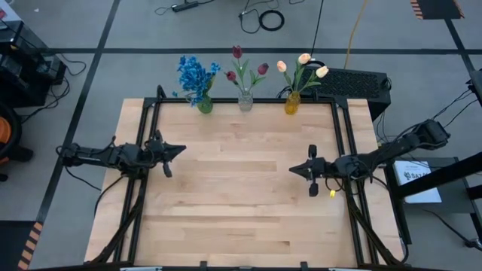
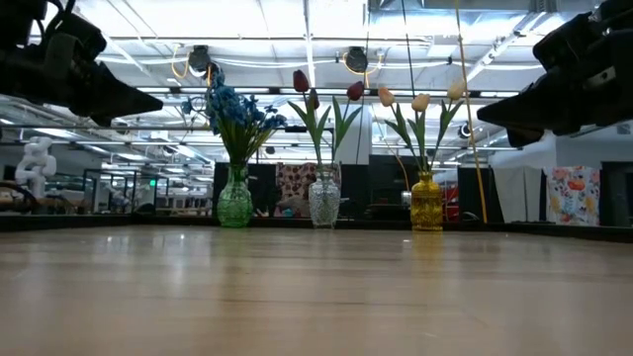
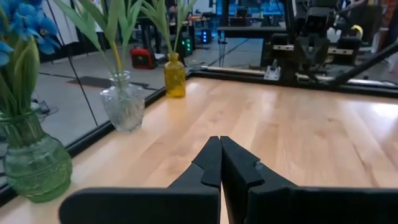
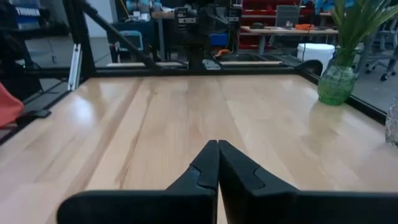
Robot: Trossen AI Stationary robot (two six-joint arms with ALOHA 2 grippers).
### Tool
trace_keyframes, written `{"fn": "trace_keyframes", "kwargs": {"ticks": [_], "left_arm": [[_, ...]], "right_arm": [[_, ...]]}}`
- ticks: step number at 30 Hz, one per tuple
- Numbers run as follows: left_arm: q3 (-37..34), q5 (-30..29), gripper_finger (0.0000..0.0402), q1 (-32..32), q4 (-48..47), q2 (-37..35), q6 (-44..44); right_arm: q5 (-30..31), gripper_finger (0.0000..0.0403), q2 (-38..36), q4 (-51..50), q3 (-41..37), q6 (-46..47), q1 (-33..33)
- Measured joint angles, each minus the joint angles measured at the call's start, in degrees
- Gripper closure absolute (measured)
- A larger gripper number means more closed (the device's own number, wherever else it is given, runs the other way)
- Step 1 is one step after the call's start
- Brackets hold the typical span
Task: Sort flowers into vase by color
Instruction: Return to Home Position
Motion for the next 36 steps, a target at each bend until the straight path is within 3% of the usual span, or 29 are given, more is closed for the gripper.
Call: {"fn": "trace_keyframes", "kwargs": {"ticks": [11, 16, 20, 36], "left_arm": [[0.0, -0.1, 0.0401, -1.4, -0.5, 0.0, 1.3], [-0.7, 2.5, 0.0401, -1.5, 2.8, 0.0, 2.8], [-2.4, 7.0, 0.0401, -1.4, 8.4, 0.0, 4.1], [-2.5, 13.9, 0.0401, -1.4, 8.1, 0.0, 5.2]], "right_arm": [[0.0, 0.0403, -12.1, -9.6, 0.0, 0.1, 0.0], [-0.4, 0.0403, -17.9, -13.9, 0.0, -0.7, 0.0], [-4.2, 0.0403, -21.4, -15.0, 0.0, -0.8, -0.1], [-4.5, 0.0403, -22.3, -17.4, 0.0, -0.6, -0.1]]}}
